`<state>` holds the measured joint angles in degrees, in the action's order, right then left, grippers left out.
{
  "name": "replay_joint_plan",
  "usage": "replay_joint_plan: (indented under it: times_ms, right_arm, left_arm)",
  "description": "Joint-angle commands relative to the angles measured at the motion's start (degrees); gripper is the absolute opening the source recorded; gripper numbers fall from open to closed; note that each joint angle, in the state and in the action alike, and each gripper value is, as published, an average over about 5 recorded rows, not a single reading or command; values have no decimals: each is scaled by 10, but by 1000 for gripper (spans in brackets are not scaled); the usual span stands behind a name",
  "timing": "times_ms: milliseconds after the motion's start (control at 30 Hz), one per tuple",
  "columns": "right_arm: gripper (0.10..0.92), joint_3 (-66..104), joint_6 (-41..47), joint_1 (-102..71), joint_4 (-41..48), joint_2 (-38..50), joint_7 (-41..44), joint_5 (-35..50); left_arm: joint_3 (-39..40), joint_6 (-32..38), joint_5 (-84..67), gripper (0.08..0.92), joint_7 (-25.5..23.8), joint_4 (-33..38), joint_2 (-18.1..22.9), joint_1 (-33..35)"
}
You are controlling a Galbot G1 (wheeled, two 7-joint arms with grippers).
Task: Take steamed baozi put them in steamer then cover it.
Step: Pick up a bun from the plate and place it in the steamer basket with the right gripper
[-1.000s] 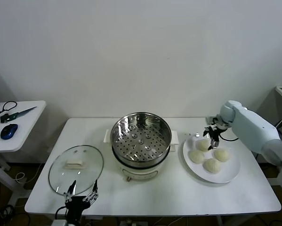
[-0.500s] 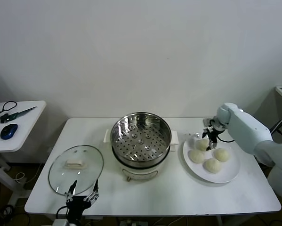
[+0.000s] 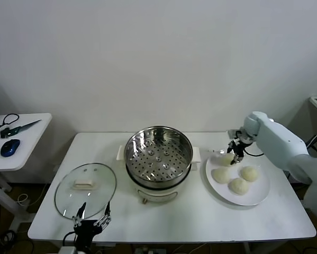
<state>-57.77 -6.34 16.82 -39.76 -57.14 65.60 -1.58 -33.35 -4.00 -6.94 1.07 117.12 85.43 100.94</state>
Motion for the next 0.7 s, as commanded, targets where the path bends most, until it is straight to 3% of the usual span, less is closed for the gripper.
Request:
replay_joint_plan:
  times_ms: [33,267,433,533,700]
  right_arm:
    - [604,-191,-22,180,-153,35,-1,116]
    - [604,-325,-150,411,-320,-15,-24,173]
    - [603,-335,-217,444,-437,-63,-69,146]
    - [602,-311,-248,395,-442,-94,-99,89]
    - [602,-272,-289,291,-353,-134,-122,-14]
  left_arm:
    - [0,-1,0,823,0,1,0,0]
    - [1,-2,4,823,-1,5,-1,2]
    - [2,-1,6,823,0,6,-2,5]
    - [3,0,6,823,0,8,-2,6]
    - [4,4,7,823,0,12,-2,9]
